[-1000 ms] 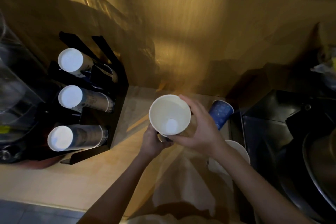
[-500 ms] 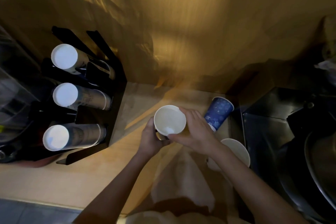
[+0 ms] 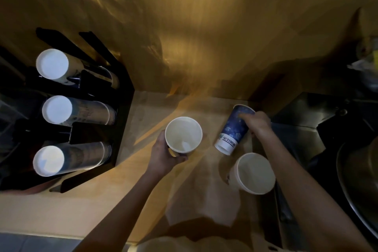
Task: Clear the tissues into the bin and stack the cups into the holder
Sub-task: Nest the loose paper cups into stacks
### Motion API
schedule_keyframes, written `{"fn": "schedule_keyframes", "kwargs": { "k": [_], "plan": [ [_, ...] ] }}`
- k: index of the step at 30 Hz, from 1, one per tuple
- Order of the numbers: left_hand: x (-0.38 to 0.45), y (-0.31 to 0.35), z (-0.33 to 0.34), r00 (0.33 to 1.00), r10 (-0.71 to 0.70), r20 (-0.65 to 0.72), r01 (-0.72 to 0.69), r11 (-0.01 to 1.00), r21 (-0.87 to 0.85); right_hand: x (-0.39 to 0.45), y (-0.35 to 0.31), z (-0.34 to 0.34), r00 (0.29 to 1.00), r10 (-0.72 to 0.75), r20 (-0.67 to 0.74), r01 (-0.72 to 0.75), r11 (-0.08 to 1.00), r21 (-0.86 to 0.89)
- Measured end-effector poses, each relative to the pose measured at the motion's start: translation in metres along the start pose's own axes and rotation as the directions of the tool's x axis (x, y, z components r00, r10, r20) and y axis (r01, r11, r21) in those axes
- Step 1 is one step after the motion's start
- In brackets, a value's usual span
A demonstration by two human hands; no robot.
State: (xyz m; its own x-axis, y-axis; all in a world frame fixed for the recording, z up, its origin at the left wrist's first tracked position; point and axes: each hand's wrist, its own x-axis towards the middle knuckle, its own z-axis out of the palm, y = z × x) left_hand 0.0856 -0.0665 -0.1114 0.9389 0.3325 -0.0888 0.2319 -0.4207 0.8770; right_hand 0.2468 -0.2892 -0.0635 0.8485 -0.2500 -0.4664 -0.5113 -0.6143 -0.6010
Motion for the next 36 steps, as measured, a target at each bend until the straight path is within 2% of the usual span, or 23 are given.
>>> {"fn": "schedule_keyframes", "kwargs": {
  "k": [3, 8, 11, 13, 16, 19, 21, 25, 27, 30, 33, 36],
  "plan": [
    [0.001, -0.001, -0.001, 1.0, -0.007, 0.014, 0.007, 1.0, -0.003, 0.005, 0.001, 0.008, 0.993, 0.047, 0.107, -0.036, 0.993, -0.108],
    [0.0, -0.001, -0.001, 1.0, 0.014, 0.014, -0.014, 1.0, 0.007, 0.01, 0.0, 0.014, 0.93, 0.232, 0.286, -0.248, 0.969, 0.019],
    [0.0, 0.001, -0.002, 1.0, 0.02, 0.014, -0.02, 1.0, 0.001, 0.009, 0.001, 0.012, 0.913, 0.228, 0.338, -0.279, 0.954, 0.109],
    [0.0, 0.002, -0.002, 1.0, 0.024, 0.017, -0.024, 1.0, 0.0, 0.005, -0.002, 0.009, 0.928, 0.162, 0.334, -0.214, 0.969, 0.125],
    [0.001, 0.003, -0.003, 1.0, 0.023, 0.021, -0.023, 1.0, -0.003, -0.009, -0.012, 0.001, 0.957, -0.093, 0.273, 0.077, 0.995, 0.068],
    [0.001, 0.004, -0.003, 0.999, 0.022, 0.035, -0.022, 1.0, 0.001, -0.033, -0.032, -0.011, 0.889, -0.416, 0.191, 0.423, 0.906, 0.008],
    [0.001, 0.004, -0.003, 0.999, 0.024, 0.044, -0.024, 1.0, -0.005, -0.056, -0.049, -0.02, 0.809, -0.573, 0.134, 0.563, 0.82, 0.105],
    [0.001, 0.004, -0.003, 0.999, 0.024, 0.036, -0.023, 0.999, -0.026, -0.104, -0.066, -0.024, 0.69, -0.723, 0.026, 0.66, 0.645, 0.385],
    [0.0, 0.003, -0.003, 0.999, 0.04, 0.037, -0.038, 0.999, -0.036, -0.122, -0.058, -0.012, 0.678, -0.734, 0.033, 0.642, 0.613, 0.461],
    [0.0, 0.003, -0.004, 0.997, 0.06, 0.047, -0.06, 0.998, -0.018, -0.137, -0.038, 0.011, 0.678, -0.723, 0.13, 0.631, 0.664, 0.401],
    [0.0, 0.003, -0.005, 0.992, 0.108, 0.06, -0.111, 0.993, 0.039, -0.138, -0.022, 0.027, 0.671, -0.724, 0.159, 0.674, 0.685, 0.276],
    [0.0, 0.005, -0.005, 0.992, 0.116, 0.051, -0.118, 0.992, 0.048, -0.136, -0.01, 0.038, 0.681, -0.709, 0.181, 0.668, 0.704, 0.244]
  ]
}}
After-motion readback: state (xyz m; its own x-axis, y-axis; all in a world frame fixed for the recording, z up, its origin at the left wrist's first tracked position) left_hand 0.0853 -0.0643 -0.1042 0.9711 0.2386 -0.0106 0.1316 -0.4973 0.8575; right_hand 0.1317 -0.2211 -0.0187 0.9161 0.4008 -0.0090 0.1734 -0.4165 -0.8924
